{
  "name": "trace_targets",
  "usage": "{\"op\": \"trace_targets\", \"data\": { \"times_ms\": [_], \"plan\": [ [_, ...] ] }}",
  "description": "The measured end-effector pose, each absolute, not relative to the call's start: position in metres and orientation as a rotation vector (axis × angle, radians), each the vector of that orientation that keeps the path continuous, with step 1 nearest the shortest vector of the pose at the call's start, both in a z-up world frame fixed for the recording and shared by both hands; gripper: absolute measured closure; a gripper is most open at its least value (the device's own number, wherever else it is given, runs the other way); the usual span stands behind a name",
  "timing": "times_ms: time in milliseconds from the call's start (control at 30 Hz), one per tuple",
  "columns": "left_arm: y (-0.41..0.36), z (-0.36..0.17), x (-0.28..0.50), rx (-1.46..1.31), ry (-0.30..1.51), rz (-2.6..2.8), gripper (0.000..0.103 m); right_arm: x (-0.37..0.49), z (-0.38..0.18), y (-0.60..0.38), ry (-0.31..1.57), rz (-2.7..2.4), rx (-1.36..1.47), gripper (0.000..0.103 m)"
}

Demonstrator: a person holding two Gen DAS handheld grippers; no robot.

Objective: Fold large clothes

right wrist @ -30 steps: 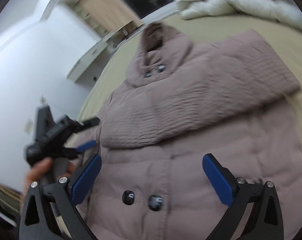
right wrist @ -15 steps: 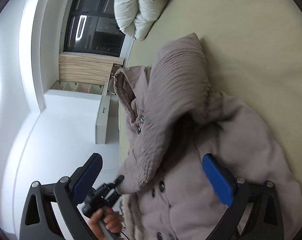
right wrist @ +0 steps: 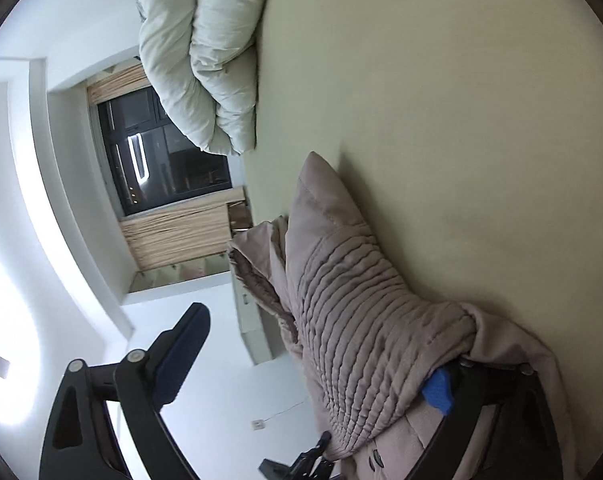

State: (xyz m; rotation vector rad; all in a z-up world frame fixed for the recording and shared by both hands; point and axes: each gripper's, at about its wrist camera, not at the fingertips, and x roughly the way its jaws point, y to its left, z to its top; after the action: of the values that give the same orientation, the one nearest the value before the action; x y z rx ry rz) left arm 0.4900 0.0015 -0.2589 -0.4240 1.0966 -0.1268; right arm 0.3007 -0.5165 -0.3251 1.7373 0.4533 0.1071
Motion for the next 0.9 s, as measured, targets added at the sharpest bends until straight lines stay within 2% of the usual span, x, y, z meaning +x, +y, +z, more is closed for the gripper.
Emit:
{"op": "trace_targets", "data": {
  "times_ms": [67, 100, 133, 200, 367, 467, 533, 633, 767, 900],
  "plan": [
    [-0.004, -0.26, 0.489, -0.403, 1.098, -0.126, 0.084, 0.295, -0.317, -0.512, 0.509, 0.091, 1.673, 0.021],
    [-0.002, -0.259, 0.485, -0.396, 1.1, -0.129, 0.084, 0.291, -0.306, -0.507, 0.559, 0.067, 1.621, 0.02],
    [-0.005, -0.259, 0.484, -0.386, 1.103, -0.132, 0.084, 0.287, -0.292, -0.501, 0.605, 0.057, 1.568, 0.018],
    [-0.01, -0.26, 0.487, -0.367, 1.105, -0.135, 0.084, 0.281, -0.252, -0.488, 0.652, 0.033, 1.422, 0.002],
    [-0.013, -0.262, 0.482, -0.355, 1.104, -0.138, 0.084, 0.313, -0.189, -0.469, 0.616, 0.104, 1.174, 0.0],
    [-0.016, -0.264, 0.48, -0.329, 1.105, -0.139, 0.084, 0.354, -0.199, -0.464, 0.638, 0.172, 1.159, 0.0],
    [-0.02, -0.266, 0.481, -0.304, 1.102, -0.139, 0.084, 0.383, -0.229, -0.466, 0.724, 0.135, 1.144, 0.0],
    [-0.018, -0.274, 0.484, -0.321, 1.098, -0.163, 0.075, 0.402, -0.284, -0.469, 0.814, 0.114, 1.151, 0.002],
    [-0.011, -0.274, 0.487, -0.372, 1.096, -0.2, 0.073, 0.398, -0.267, -0.462, 0.804, 0.118, 1.057, 0.002],
    [0.021, -0.246, 0.456, -0.402, 1.062, -0.194, 0.073, 0.36, -0.225, -0.446, 0.768, 0.094, 1.02, 0.0]
  ]
}}
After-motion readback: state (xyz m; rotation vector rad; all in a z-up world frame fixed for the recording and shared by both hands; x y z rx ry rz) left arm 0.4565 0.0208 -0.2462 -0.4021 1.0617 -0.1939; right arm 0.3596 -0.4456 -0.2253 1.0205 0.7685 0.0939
